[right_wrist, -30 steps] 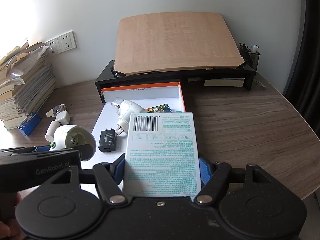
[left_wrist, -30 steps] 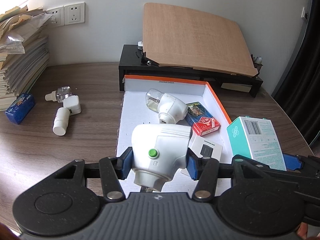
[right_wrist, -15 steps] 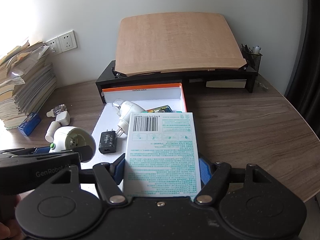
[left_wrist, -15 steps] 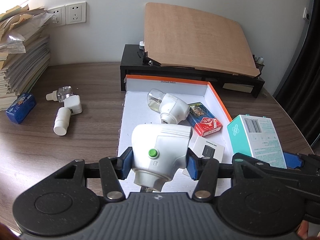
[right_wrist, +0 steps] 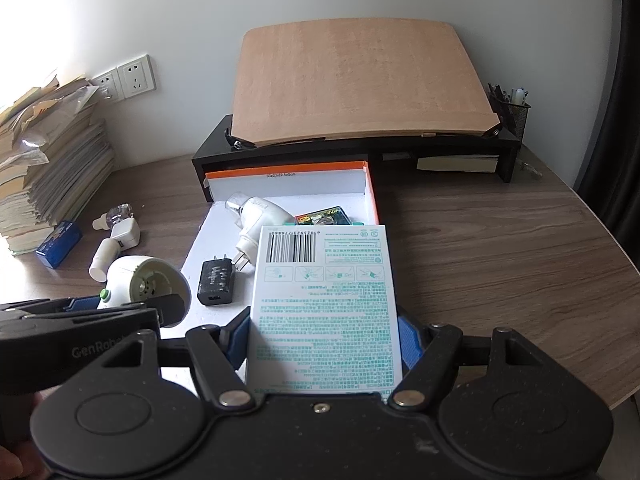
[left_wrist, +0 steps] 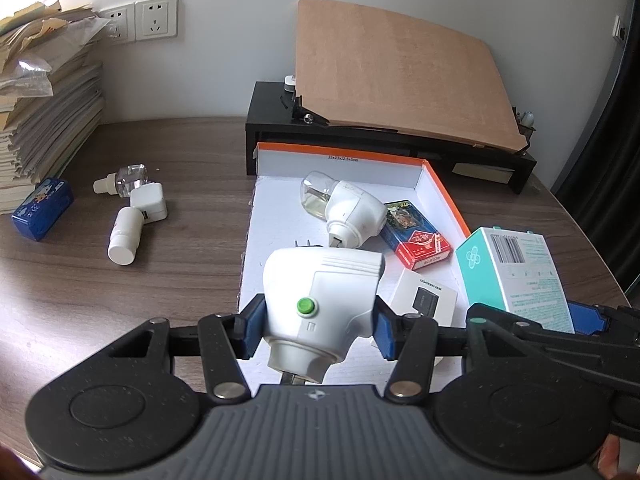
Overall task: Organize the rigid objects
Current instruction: 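Carry the white heater and teal box over the white tray box with both tools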
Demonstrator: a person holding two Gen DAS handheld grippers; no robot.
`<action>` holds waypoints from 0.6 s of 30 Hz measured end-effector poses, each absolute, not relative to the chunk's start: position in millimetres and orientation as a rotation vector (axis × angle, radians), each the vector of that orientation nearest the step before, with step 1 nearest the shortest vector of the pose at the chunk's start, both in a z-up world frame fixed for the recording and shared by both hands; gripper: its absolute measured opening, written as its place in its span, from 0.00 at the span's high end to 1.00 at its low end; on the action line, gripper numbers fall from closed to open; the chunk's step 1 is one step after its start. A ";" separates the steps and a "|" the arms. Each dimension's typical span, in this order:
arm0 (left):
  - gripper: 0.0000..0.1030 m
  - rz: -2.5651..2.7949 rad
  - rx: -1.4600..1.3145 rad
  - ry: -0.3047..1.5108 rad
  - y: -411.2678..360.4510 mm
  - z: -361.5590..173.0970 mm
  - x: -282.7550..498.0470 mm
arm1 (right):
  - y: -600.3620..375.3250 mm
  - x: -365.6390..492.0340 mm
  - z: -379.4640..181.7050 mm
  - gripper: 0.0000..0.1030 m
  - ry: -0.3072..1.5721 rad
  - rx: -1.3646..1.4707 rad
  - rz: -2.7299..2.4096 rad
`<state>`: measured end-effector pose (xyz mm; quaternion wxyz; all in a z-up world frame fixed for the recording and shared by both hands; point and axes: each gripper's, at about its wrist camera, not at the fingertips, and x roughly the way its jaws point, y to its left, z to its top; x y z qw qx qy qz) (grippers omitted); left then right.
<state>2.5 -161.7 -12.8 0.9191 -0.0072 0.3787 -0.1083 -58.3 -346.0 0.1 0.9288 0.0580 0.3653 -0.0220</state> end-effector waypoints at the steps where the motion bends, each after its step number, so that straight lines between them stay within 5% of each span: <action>1: 0.47 -0.223 -0.016 0.781 -161.4 -13.1 3.1 | -345.8 -58.3 -0.7 0.18 0.750 0.119 -0.044; 18: 0.47 -0.218 -0.022 0.794 -155.6 -17.9 9.6 | -343.0 -51.9 -5.5 0.18 0.764 0.120 -0.040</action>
